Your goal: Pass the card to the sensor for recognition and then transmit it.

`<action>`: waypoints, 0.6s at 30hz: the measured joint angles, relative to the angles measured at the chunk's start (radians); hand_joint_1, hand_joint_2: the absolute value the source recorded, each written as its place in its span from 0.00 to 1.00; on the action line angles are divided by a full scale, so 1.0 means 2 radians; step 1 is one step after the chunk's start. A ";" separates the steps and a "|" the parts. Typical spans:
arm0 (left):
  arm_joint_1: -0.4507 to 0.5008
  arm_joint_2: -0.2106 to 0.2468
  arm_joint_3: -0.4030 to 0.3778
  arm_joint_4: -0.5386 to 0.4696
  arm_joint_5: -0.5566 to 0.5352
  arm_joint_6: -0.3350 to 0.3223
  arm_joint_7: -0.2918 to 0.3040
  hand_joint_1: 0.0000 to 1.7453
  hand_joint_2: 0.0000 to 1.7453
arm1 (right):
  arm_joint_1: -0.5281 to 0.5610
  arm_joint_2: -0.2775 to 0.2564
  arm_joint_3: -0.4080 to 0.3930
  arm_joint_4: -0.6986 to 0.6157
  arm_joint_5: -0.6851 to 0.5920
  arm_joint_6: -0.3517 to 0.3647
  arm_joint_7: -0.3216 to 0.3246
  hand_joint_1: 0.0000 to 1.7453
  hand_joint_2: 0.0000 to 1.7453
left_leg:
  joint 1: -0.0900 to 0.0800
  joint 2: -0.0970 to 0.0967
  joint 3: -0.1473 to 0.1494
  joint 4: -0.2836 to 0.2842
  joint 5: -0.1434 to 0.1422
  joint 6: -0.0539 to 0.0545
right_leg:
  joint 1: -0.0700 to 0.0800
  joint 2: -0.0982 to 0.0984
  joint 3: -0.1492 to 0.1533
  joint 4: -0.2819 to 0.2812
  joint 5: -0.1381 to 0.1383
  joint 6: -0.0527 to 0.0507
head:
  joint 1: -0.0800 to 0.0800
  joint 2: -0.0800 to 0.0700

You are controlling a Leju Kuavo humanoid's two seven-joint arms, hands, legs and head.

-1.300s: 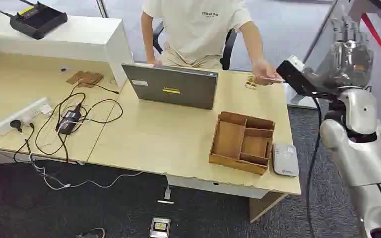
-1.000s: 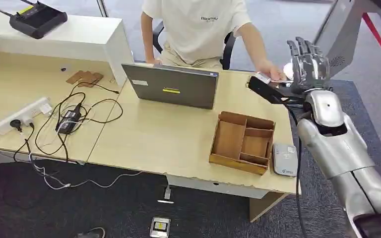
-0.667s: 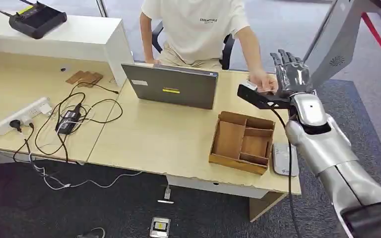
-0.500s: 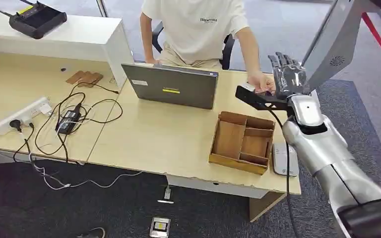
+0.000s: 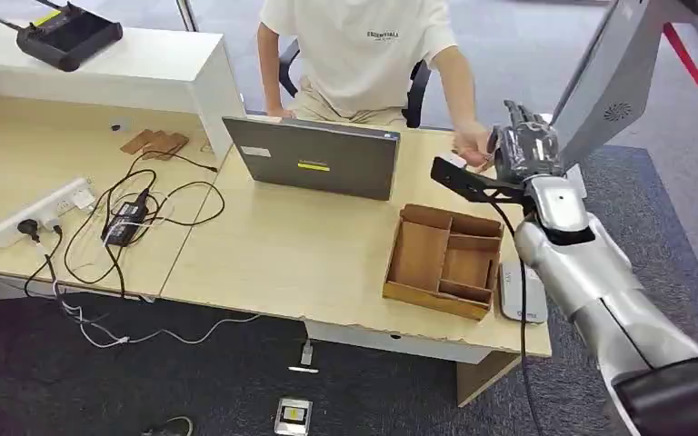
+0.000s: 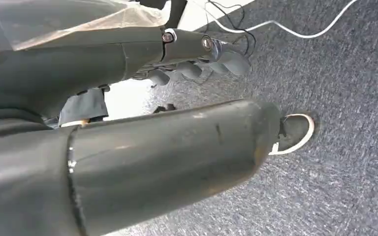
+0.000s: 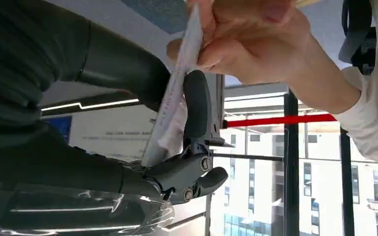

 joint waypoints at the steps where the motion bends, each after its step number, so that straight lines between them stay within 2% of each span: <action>1: 0.000 0.000 0.000 0.000 -0.001 0.000 0.000 0.00 0.00 | 0.000 0.000 0.001 0.002 0.000 0.000 0.000 1.00 1.00 | 0.000 0.000 0.000 0.000 0.000 0.000 | 0.000 0.000 0.000 0.000 0.000 0.000 | 0.000 0.000; 18: 0.005 0.000 0.005 0.001 -0.004 -0.001 0.004 0.00 0.00 | 0.000 -0.007 0.004 0.014 -0.011 -0.007 -0.002 1.00 1.00 | 0.000 0.000 0.000 0.000 0.000 0.000 | 0.000 0.000 0.000 0.000 0.000 0.000 | 0.000 0.000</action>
